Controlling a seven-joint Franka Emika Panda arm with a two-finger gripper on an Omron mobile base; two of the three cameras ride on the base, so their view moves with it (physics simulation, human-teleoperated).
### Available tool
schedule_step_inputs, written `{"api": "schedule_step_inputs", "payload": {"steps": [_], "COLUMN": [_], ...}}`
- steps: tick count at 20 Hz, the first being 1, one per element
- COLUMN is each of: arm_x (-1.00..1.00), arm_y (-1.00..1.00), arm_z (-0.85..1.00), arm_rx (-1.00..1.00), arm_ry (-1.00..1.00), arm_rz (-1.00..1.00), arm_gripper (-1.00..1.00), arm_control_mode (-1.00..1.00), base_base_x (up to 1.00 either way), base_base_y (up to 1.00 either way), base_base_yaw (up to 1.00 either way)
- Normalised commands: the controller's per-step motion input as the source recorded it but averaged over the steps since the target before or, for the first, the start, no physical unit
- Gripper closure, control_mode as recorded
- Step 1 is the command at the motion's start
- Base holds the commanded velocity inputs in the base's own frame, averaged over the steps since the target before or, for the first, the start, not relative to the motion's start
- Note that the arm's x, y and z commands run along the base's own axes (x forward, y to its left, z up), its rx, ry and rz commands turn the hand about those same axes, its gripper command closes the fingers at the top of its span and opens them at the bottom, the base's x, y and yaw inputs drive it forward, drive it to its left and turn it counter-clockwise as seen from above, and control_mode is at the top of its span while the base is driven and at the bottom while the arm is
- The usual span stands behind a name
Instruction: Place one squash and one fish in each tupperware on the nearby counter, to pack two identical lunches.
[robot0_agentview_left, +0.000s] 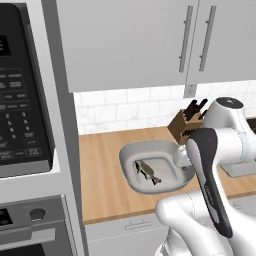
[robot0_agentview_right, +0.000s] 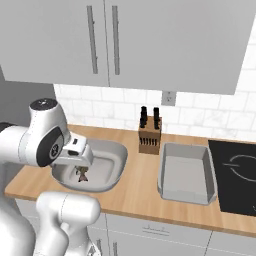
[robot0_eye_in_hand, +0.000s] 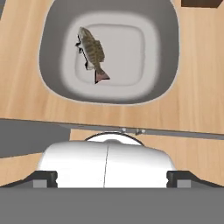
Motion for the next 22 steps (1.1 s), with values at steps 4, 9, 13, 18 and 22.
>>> {"api": "schedule_step_inputs", "payload": {"steps": [4, 9, 13, 18, 22], "arm_x": [0.0, 0.0, 0.0, 0.0, 0.0], "arm_y": [0.0, 0.0, 0.0, 0.0, 0.0], "arm_z": [0.0, 0.0, 0.0, 0.0, 0.0], "arm_rx": [0.0, 0.0, 0.0, 0.0, 0.0], "arm_ry": [0.0, 0.0, 0.0, 0.0, 0.0], "arm_rz": [0.0, 0.0, 0.0, 0.0, 0.0], "arm_gripper": [-1.0, -1.0, -1.0, -1.0, -1.0], "arm_control_mode": [-1.0, 1.0, 1.0, 1.0, 1.0], "base_base_x": [0.0, -0.28, -1.0, -0.65, -0.03], "base_base_y": [0.0, 0.0, -0.09, 0.29, 0.62], "base_base_yaw": [0.0, 0.0, 0.08, 0.71, 0.95]}}
